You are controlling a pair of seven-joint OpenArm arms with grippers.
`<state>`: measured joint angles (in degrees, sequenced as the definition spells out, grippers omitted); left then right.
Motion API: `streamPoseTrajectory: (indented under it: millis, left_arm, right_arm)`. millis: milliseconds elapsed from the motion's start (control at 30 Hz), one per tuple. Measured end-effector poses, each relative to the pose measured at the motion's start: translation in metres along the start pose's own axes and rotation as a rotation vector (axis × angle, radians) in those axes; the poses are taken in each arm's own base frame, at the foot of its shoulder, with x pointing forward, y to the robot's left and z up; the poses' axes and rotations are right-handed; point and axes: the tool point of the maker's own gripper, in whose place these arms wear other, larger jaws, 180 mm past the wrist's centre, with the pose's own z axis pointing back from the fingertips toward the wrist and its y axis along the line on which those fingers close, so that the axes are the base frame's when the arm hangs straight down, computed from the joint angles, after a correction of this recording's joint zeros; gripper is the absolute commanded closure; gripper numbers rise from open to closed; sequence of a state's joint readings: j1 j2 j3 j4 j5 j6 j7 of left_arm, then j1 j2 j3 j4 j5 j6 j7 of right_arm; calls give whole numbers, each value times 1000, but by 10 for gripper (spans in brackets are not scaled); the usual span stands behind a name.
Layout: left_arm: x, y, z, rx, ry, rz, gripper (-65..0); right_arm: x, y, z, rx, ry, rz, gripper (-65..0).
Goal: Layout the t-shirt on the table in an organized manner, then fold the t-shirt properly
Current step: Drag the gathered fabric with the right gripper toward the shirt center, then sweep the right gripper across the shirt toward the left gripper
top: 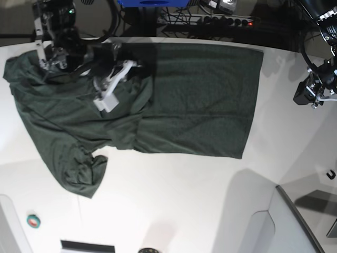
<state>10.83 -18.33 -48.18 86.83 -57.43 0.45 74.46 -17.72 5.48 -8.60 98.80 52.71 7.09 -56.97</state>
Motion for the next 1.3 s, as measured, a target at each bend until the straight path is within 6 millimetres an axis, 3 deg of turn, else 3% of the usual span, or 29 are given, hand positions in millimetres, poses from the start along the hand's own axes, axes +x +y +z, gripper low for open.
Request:
streamPoseTrajectory:
  millis: [100,233,367,433,533,567,733,900,1067,1300]
  left_arm:
    - [4,1,3,8,-6,-10,-189]
    - [11,2,6,16,-15,-24,-189]
    - [30,10,22,28,-79,-1,-189]
    - [40,17,33,35,-123,23,-189]
    - [47,31,47,51,-170,61,-189]
    - [50,35,53,57,-184,69,-189]
    - [54,59,76,110,-231,105,-189]
    - [50,64,78,118,-224,110,-189]
    - [47,64,76,118,-215,112,-189]
    - [46,65,76,119,-215,112,-189]
  right_arm:
    - [-1,-6,-1,-7,11,-12,-63]
    - [16,-29,6,-67,6,15,-245]
    - [41,-23,12,-63,-31,64,-243]
    - [64,-25,9,-73,-56,67,-243]
    - [111,-54,4,-187,-147,16,-243]
    - [118,-63,3,-210,-157,-4,-243]
    - [126,-98,-7,-315,-134,-42,-243]
    - [149,-111,-4,-379,-155,-15,-245]
    - [145,-114,-16,-401,-142,-17,-245]
    - [151,-129,-14,-439,-158,-22,-245]
